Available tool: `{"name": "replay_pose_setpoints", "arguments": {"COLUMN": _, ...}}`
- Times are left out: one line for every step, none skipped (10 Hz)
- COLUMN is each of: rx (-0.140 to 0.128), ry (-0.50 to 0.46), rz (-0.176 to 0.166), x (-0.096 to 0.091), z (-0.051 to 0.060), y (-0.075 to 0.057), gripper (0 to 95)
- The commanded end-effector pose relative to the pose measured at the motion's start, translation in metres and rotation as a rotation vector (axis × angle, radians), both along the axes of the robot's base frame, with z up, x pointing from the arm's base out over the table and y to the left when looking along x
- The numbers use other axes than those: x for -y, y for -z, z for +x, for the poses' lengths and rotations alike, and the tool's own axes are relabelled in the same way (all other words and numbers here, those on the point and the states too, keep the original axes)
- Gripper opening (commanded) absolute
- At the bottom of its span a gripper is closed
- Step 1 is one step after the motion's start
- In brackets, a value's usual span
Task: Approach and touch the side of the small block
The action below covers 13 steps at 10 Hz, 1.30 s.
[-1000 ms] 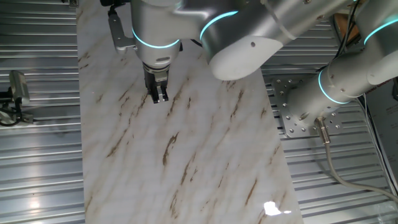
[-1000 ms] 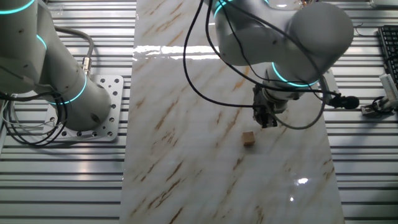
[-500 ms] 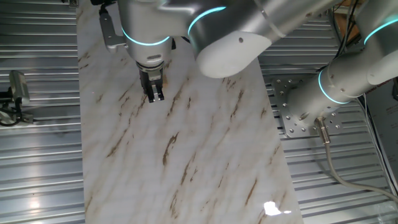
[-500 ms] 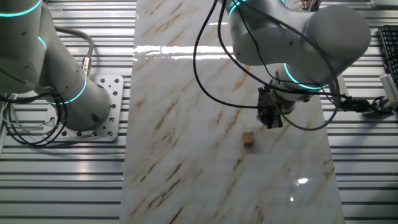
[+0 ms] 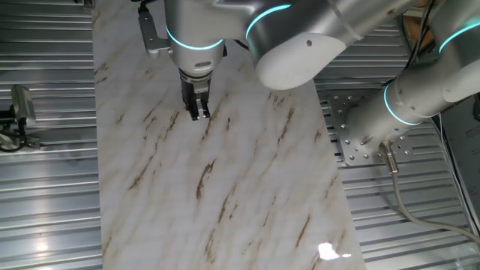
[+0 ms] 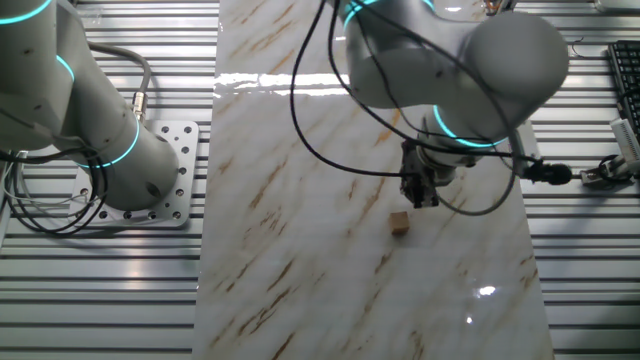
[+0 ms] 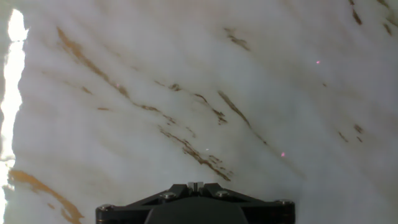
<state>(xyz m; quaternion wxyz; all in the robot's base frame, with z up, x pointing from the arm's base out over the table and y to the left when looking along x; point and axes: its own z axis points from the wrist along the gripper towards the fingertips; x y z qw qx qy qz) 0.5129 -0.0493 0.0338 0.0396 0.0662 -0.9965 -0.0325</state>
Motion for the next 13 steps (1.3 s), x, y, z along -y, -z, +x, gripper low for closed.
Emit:
{"name": "replay_pose_setpoints", "arguments": {"rx": 0.000, "ry": -0.003, "rz": 0.006, "x": 0.002, "z": 0.001, "y": 0.003, "gripper": 0.0}}
{"name": "replay_pose_setpoints", "arguments": {"rx": -0.001, "ry": -0.004, "rz": 0.012, "x": 0.003, "z": 0.001, "y": 0.004, "gripper": 0.0}}
{"name": "replay_pose_setpoints", "arguments": {"rx": 0.000, "ry": -0.012, "rz": 0.015, "x": 0.007, "z": -0.001, "y": 0.006, "gripper": 0.0}}
{"name": "replay_pose_setpoints", "arguments": {"rx": 0.000, "ry": -0.018, "rz": 0.015, "x": 0.010, "z": -0.003, "y": 0.007, "gripper": 0.0}}
{"name": "replay_pose_setpoints", "arguments": {"rx": 0.002, "ry": -0.020, "rz": 0.015, "x": 0.011, "z": -0.004, "y": 0.008, "gripper": 0.0}}
{"name": "replay_pose_setpoints", "arguments": {"rx": 0.002, "ry": -0.028, "rz": 0.014, "x": 0.015, "z": -0.007, "y": 0.010, "gripper": 0.0}}
{"name": "replay_pose_setpoints", "arguments": {"rx": 0.004, "ry": -0.032, "rz": 0.016, "x": 0.018, "z": -0.009, "y": 0.011, "gripper": 0.0}}
{"name": "replay_pose_setpoints", "arguments": {"rx": 0.005, "ry": -0.039, "rz": 0.013, "x": 0.020, "z": -0.010, "y": 0.013, "gripper": 0.0}}
{"name": "replay_pose_setpoints", "arguments": {"rx": 0.006, "ry": -0.040, "rz": -0.003, "x": 0.020, "z": -0.010, "y": 0.014, "gripper": 0.0}}
{"name": "replay_pose_setpoints", "arguments": {"rx": 0.007, "ry": -0.047, "rz": -0.039, "x": 0.021, "z": -0.010, "y": 0.016, "gripper": 0.0}}
{"name": "replay_pose_setpoints", "arguments": {"rx": 0.009, "ry": -0.045, "rz": -0.060, "x": 0.021, "z": -0.010, "y": 0.016, "gripper": 0.0}}
{"name": "replay_pose_setpoints", "arguments": {"rx": 0.008, "ry": -0.040, "rz": -0.065, "x": 0.021, "z": -0.009, "y": 0.017, "gripper": 0.0}}
{"name": "replay_pose_setpoints", "arguments": {"rx": 0.007, "ry": -0.038, "rz": -0.076, "x": 0.021, "z": -0.009, "y": 0.018, "gripper": 0.0}}
